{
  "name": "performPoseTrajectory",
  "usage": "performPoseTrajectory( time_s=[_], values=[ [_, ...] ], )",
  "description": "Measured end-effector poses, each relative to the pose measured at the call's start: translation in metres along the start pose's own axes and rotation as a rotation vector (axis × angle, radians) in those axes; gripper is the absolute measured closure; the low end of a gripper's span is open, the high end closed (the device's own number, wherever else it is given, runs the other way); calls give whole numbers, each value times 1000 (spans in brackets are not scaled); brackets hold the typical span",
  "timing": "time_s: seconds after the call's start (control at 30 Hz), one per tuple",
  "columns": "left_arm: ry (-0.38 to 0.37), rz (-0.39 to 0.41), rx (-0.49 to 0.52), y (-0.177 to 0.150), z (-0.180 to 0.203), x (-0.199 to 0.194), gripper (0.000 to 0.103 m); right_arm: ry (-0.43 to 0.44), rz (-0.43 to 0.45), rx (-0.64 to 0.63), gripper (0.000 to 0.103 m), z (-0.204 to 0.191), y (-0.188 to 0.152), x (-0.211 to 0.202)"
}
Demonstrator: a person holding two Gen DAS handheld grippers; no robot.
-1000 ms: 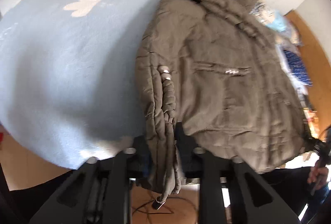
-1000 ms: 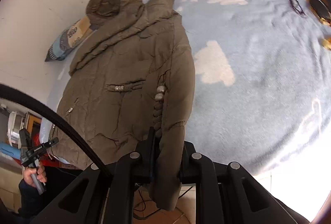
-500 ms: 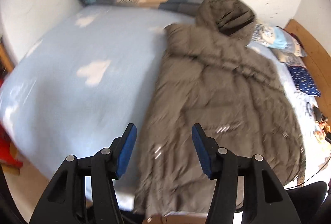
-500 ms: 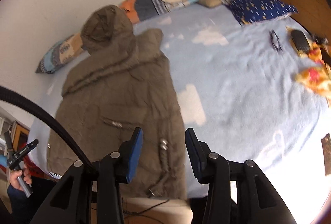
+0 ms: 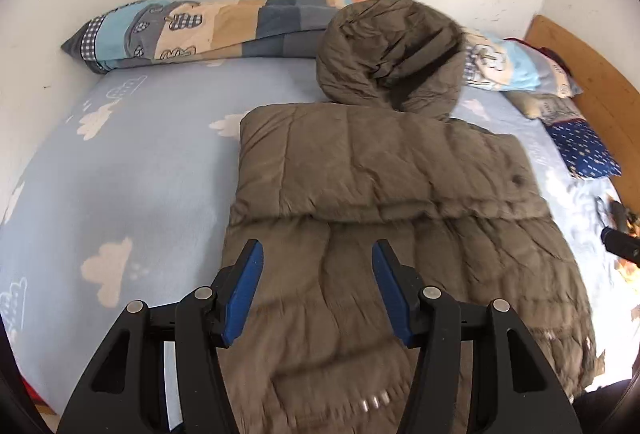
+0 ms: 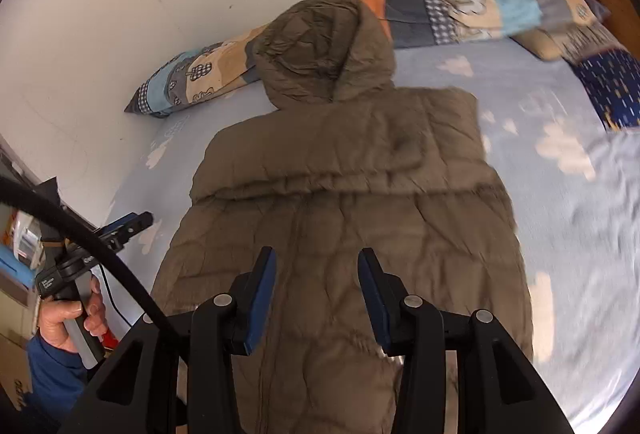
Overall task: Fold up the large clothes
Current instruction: 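Open both tools and lift them off the folded jacket, then move both open tools over the folded jacket toward the hood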
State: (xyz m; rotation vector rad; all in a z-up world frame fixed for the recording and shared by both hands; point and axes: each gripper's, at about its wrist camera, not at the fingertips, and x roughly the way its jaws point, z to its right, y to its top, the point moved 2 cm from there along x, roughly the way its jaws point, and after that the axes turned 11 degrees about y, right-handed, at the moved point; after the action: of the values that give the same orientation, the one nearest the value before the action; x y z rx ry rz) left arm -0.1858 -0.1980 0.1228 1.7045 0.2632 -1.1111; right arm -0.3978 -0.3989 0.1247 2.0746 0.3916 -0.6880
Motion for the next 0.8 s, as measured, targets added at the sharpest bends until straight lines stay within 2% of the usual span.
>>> performPoseTrajectory(
  time_s=[0.13, 0.3, 0.4, 0.5, 0.6, 0.67, 0.73, 0.8],
  values=[
    [4, -11, -58, 25, -2, 42, 48, -6, -23, -51, 57, -8, 40, 45],
    [36, -21, -39, 44, 5, 83, 48, -41, -53, -77, 57, -7, 80, 118],
    [27, -64, -47, 44, 7, 103, 48, -77, -102, -59, 57, 6, 91, 161],
    [45, -109, 11, 39, 17, 120, 47, -104, -170, -27, 57, 25, 86, 193],
    [64, -99, 52, 36, 22, 123, 44, -94, -214, 5, 57, 40, 78, 213],
    [36, -97, 29, 39, 19, 118, 44, -89, -229, 2, 57, 42, 78, 216],
    [7, -75, 3, 44, 14, 108, 44, -71, -250, 10, 57, 37, 89, 209],
    [-3, -35, -9, 48, 12, 95, 44, -18, -214, -9, 57, 24, 107, 192]
  ],
)
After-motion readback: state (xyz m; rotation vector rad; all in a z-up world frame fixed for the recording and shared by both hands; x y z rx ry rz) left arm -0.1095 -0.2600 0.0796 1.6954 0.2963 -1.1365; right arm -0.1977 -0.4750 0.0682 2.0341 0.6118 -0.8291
